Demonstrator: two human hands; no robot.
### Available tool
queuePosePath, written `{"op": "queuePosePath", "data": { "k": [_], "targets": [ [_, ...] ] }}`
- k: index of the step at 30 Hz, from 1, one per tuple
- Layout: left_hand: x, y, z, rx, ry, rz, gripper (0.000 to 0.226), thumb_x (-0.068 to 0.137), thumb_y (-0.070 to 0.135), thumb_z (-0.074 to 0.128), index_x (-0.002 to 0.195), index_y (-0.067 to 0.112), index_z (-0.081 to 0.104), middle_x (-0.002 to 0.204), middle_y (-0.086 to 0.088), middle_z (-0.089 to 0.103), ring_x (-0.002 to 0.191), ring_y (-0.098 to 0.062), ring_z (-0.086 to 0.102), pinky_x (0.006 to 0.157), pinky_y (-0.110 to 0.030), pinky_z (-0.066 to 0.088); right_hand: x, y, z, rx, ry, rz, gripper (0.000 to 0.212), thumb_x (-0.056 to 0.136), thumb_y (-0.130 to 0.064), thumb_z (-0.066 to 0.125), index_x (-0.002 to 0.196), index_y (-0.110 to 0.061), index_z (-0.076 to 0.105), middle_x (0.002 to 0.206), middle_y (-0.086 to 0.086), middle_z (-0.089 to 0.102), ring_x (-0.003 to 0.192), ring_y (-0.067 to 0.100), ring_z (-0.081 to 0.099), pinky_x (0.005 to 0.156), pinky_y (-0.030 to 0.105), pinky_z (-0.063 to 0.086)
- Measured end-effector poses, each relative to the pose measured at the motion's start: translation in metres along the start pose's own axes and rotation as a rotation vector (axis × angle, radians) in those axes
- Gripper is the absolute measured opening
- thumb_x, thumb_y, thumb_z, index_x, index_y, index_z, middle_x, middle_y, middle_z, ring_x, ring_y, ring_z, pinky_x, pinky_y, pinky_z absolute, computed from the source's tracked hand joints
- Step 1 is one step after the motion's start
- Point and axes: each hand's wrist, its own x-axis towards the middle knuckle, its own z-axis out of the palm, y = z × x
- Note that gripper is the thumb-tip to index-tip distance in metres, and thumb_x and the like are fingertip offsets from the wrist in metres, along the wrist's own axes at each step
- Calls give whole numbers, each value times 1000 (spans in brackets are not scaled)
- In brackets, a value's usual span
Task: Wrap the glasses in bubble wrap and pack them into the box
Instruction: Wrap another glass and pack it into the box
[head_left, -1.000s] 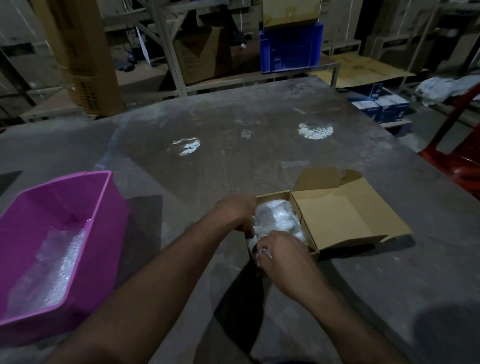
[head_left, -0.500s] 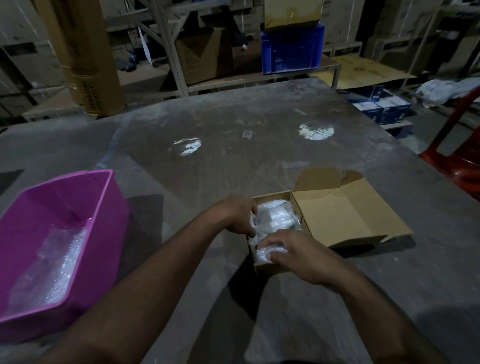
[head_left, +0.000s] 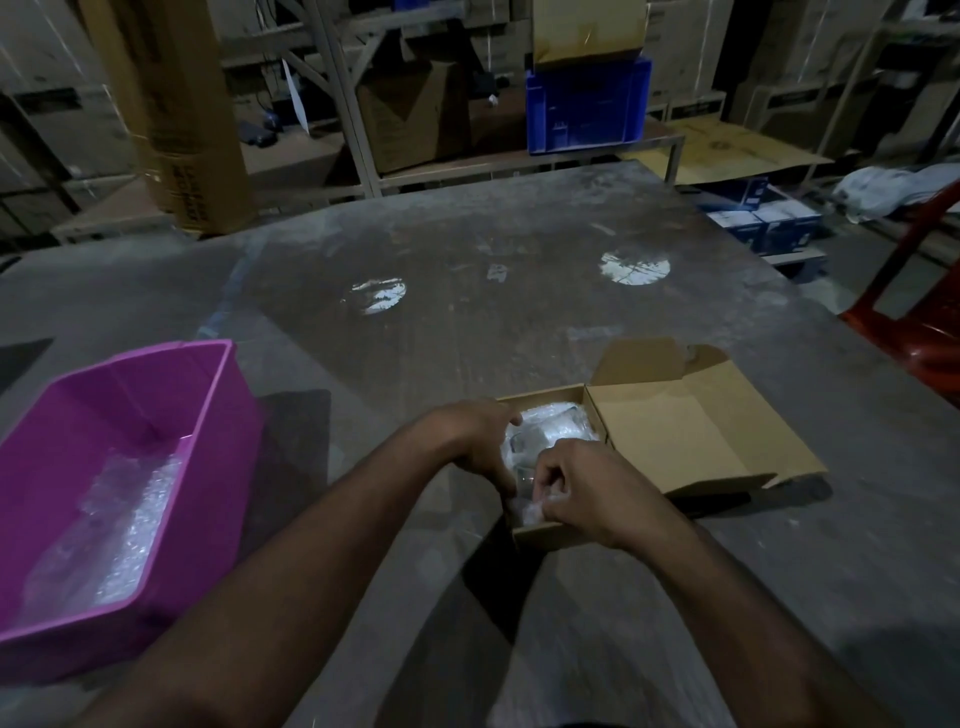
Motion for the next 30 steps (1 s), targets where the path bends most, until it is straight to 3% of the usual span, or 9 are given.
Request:
{"op": "queuePosePath", "data": {
  "k": [3, 8, 11, 15, 20, 23, 26, 30],
  "targets": [
    [3, 2, 4, 26, 24, -15, 108, 65, 45, 91, 155, 23, 35, 150, -3, 50, 130, -24, 53, 107, -36, 46, 0, -1, -2, -59, -27, 21, 11, 79, -19, 72, 73, -28, 70, 66, -13, 62, 64, 0, 55, 57, 20, 42],
    [7, 2, 7, 46, 15, -38, 110, 65, 46, 90, 156, 24, 33, 153, -2, 47, 135, -25, 49, 110, -38, 44, -13, -5, -16, -141, -137, -57, 24, 87, -18, 56, 91, -25, 78, 96, -10, 72, 86, 7, 63, 78, 31, 53],
    [9, 3, 6, 50, 8, -50, 112, 63, 47, 90, 156, 23, 33, 152, -2, 47, 135, -25, 49, 110, -39, 44, -15, -6, -15, -90, -149, -22, 32, 88, -15, 53, 96, -29, 80, 100, -13, 69, 93, 8, 63, 83, 32, 53],
    [8, 7, 7, 51, 29, -57, 115, 60, 47, 92, 156, 22, 33, 152, -3, 48, 134, -26, 50, 109, -41, 46, -16, -5, -12, -63, -131, 9, 32, 87, -14, 53, 94, -31, 80, 99, -11, 71, 91, 8, 63, 82, 34, 55],
    [1, 6, 7, 6, 100, -39, 106, 53, 43, 94, 145, 23, 45, 135, -2, 61, 114, -24, 63, 95, -38, 55, -22, -7, -10, -130, -113, -30, 28, 85, -18, 54, 96, -26, 78, 96, -5, 75, 87, 13, 66, 78, 37, 57],
    [-3, 5, 6, -42, 96, -28, 106, 62, 36, 94, 152, 20, 40, 140, -4, 58, 121, -24, 60, 97, -30, 50, -26, -5, -14, -170, -94, -37, 25, 89, -19, 52, 104, -25, 71, 97, -2, 72, 89, 17, 63, 78, 40, 55],
    [-8, 5, 5, -80, 99, -13, 101, 68, 32, 92, 152, 18, 38, 138, -4, 60, 119, -22, 60, 90, -24, 45, -29, 0, -21, -92, -99, -9, 29, 91, -13, 49, 103, -28, 71, 99, -7, 69, 90, 11, 62, 80, 39, 55],
    [-9, 7, 6, -71, 100, -14, 98, 67, 32, 92, 150, 19, 40, 135, -3, 61, 117, -22, 61, 95, -30, 50, -32, -3, -17, -116, -145, 18, 38, 83, -9, 48, 98, -31, 76, 98, -8, 69, 87, 8, 62, 79, 36, 57]
  ]
}}
